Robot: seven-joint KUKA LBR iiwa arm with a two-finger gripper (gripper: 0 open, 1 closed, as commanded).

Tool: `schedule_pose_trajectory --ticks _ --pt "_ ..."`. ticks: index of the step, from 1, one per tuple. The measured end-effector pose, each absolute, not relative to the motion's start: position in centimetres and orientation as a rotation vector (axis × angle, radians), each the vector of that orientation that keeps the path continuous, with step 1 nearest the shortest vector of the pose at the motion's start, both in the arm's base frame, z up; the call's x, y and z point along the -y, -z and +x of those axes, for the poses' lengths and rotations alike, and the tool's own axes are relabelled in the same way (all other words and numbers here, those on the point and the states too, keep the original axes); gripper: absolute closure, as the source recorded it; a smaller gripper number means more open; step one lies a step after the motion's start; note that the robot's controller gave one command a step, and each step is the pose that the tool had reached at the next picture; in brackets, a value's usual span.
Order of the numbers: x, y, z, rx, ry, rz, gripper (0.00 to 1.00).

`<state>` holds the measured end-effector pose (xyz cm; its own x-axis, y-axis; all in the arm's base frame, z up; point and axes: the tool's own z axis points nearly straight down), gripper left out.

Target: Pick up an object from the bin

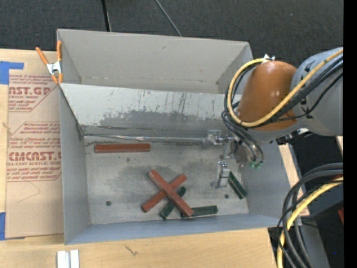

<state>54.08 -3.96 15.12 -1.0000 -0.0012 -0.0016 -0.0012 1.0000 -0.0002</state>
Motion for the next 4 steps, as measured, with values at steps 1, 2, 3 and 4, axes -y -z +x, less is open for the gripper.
schedule_pose_trajectory --ticks 1,2,3,4 --pt "0.1 -12.3 52.7 -3.135 0.003 -0.029 0.00" --pt "-3.3 -7.3 53.7 -3.130 -0.002 -0.231 1.00" --pt "-3.3 -7.3 53.8 -3.124 -0.002 -0.230 0.00" --pt "-3.2 -7.5 54.0 -3.121 0.001 -0.229 1.00"
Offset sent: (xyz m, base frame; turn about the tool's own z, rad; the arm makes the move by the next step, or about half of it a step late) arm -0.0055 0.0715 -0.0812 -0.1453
